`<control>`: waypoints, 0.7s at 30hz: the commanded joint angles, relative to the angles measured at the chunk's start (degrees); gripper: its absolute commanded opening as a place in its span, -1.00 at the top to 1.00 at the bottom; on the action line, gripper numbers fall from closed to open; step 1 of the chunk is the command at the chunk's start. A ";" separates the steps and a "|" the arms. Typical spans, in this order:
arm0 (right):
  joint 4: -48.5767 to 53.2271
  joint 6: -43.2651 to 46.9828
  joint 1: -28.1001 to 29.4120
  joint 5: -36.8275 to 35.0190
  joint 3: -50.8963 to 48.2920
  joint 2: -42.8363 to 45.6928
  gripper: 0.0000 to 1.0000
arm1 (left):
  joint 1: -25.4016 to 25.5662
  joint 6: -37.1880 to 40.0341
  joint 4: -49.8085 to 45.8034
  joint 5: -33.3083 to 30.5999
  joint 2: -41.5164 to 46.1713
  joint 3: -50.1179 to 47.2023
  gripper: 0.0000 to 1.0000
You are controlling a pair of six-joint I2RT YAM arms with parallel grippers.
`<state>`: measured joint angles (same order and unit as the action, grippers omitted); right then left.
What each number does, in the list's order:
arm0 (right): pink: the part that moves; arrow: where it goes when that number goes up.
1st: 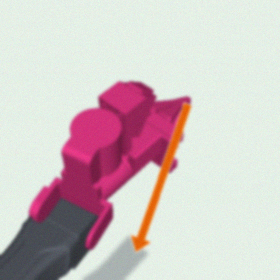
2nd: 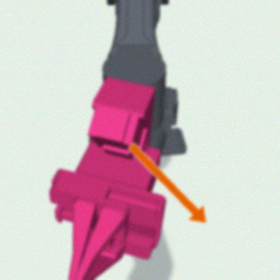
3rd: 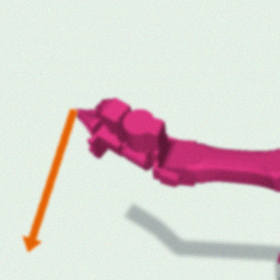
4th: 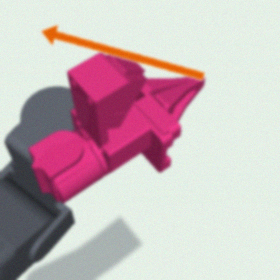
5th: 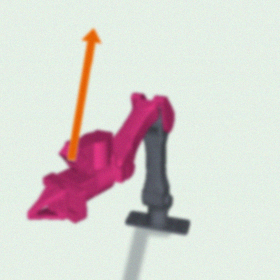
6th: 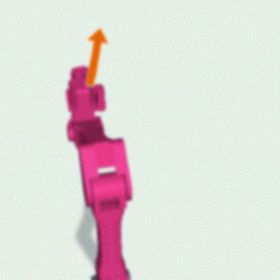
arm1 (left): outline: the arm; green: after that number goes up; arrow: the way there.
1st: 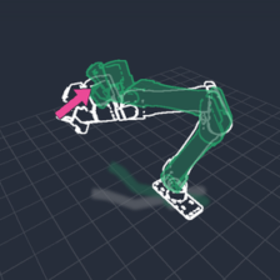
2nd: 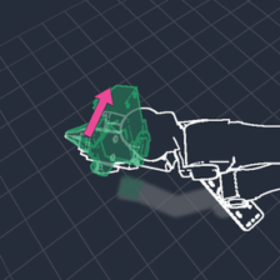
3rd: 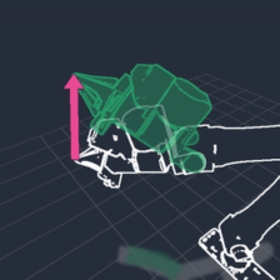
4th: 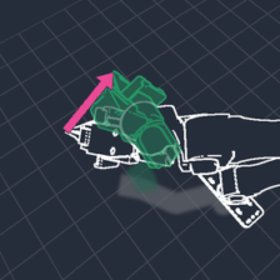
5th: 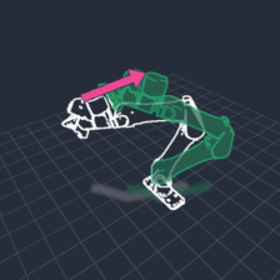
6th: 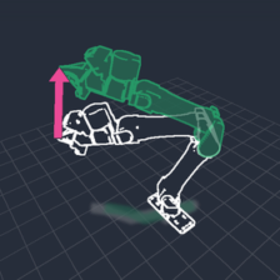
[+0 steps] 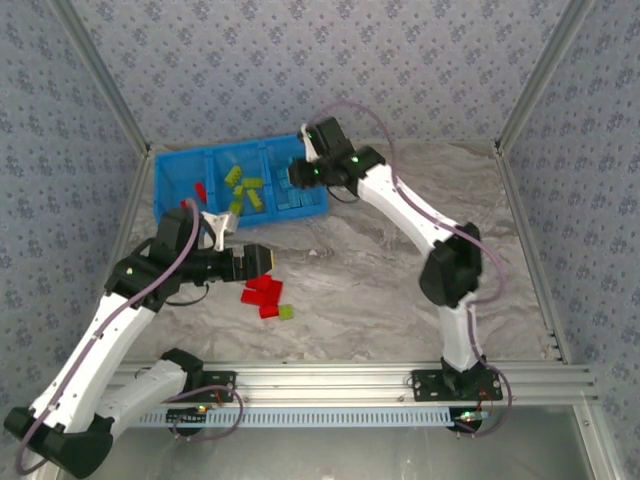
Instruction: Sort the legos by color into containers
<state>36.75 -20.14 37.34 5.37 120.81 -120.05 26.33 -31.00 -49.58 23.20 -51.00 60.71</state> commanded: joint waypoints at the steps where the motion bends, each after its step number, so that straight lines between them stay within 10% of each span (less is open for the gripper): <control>1: 9.57 -0.18 -0.56 -2.16 15.87 -12.30 0.39 | 0.22 -0.33 -6.56 -3.08 -2.65 4.11 -0.99; 7: 14.88 -1.25 -2.05 -0.61 38.25 -23.87 -0.15 | 0.37 -1.30 -7.36 -2.23 -1.03 2.46 -0.98; 16: 21.44 0.00 -4.89 7.28 31.74 -8.59 -0.20 | 4.07 8.00 -3.07 -2.59 1.61 0.21 -0.97; 21: 24.77 1.18 -7.41 11.80 9.11 9.49 -0.27 | 10.82 12.80 -4.68 -7.02 -3.02 2.87 -0.88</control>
<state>56.25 -20.05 31.05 12.93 138.61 -119.98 34.37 -23.20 -53.87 19.03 -51.64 61.28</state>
